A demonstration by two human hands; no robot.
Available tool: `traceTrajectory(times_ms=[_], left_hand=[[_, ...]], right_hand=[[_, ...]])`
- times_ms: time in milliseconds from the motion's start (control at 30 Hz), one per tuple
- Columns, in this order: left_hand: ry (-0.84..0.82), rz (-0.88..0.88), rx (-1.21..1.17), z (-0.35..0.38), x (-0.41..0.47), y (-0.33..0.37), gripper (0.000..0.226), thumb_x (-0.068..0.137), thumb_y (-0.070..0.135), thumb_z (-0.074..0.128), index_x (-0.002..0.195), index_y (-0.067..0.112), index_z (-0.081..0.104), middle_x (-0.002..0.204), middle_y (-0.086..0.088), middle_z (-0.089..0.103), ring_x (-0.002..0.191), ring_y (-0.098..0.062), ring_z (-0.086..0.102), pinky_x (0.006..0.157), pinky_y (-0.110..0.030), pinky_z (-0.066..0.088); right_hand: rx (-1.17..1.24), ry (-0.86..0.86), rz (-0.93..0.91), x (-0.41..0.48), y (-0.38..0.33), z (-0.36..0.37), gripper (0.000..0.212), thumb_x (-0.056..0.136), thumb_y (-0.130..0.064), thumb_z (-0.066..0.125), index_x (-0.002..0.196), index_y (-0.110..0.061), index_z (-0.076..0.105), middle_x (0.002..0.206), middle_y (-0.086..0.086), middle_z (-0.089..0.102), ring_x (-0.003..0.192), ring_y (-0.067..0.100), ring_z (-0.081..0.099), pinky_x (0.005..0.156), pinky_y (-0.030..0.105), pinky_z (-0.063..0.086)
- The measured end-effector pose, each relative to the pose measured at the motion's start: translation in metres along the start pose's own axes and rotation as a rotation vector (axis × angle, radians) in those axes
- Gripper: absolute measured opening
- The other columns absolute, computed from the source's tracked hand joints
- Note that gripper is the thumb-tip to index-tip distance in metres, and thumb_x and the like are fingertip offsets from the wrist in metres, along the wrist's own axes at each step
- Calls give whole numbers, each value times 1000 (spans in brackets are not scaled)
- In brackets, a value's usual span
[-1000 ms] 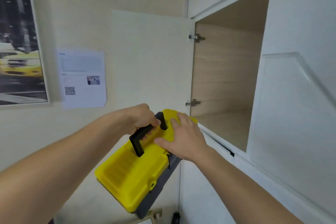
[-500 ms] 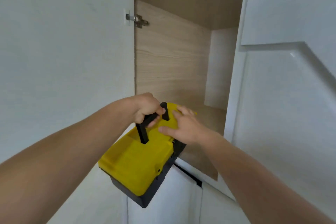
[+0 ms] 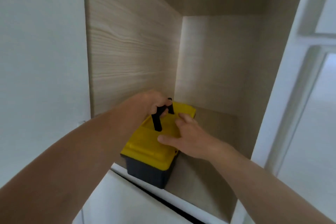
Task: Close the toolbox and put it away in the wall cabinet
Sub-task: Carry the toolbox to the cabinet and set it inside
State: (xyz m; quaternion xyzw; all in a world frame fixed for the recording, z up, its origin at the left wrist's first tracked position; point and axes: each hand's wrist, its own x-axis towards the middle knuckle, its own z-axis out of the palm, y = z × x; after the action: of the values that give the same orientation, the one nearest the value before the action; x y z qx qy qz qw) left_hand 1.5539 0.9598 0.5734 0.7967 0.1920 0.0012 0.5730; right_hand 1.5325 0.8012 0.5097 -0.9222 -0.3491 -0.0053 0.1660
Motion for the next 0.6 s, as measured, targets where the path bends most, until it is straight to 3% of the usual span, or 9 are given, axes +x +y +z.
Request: traceTrajectory(times_ms=[100,200,267,333,467,533,600], left_hand=[[31,130,106,-5,26,-9,27,97,10,55,74,-5,59,58,-16,58,38,-21,55,49,-30,48],[130,271,246,-13,40,-20,19,89,9,67,90,-10,70,79,-20,68,71,-29,64,75,-41,54],[216,349,481,-19,35,-29,19,86,12,70,100,-1,72,98,-16,70,93,-28,65,83,-38,52],[221,427,569,-27,23,-46,16,86,7,68,100,6,73,107,-13,71,104,-27,64,86,-32,49],[-71,590,474,-50,-31,-94,24,87,19,66,107,30,73,125,11,64,117,-8,57,105,-32,43],[-225,648,560,-59,-57,-115,43,79,32,67,118,50,61,138,27,47,128,-4,48,108,-32,39],[-217,711,721,-63,-69,-127,65,76,36,69,134,52,45,147,34,32,132,-4,43,108,-34,40]], right_hand=[[26,-65,-7,-7,-1,10,117,60,-90,41,150,-20,14,160,-5,-1,144,20,4,114,42,19],[-6,-70,-34,-10,-3,22,118,60,-90,39,150,-19,11,160,-5,-2,143,19,3,114,41,18],[-6,-39,-40,-10,-5,25,111,66,-86,40,150,-18,13,159,-5,-1,142,18,3,113,39,17],[-17,-3,-67,-13,-9,27,98,75,-78,44,148,-18,19,159,-4,0,141,19,5,111,38,19],[-100,118,-147,-20,-27,30,69,88,-56,47,142,-17,29,158,1,7,141,25,13,107,46,32],[-80,166,-171,-23,-35,37,59,93,-47,48,141,-17,32,157,1,10,140,26,19,104,44,36],[-70,218,-204,-25,-38,44,55,95,-40,48,141,-16,32,156,2,14,139,23,21,105,38,35]])
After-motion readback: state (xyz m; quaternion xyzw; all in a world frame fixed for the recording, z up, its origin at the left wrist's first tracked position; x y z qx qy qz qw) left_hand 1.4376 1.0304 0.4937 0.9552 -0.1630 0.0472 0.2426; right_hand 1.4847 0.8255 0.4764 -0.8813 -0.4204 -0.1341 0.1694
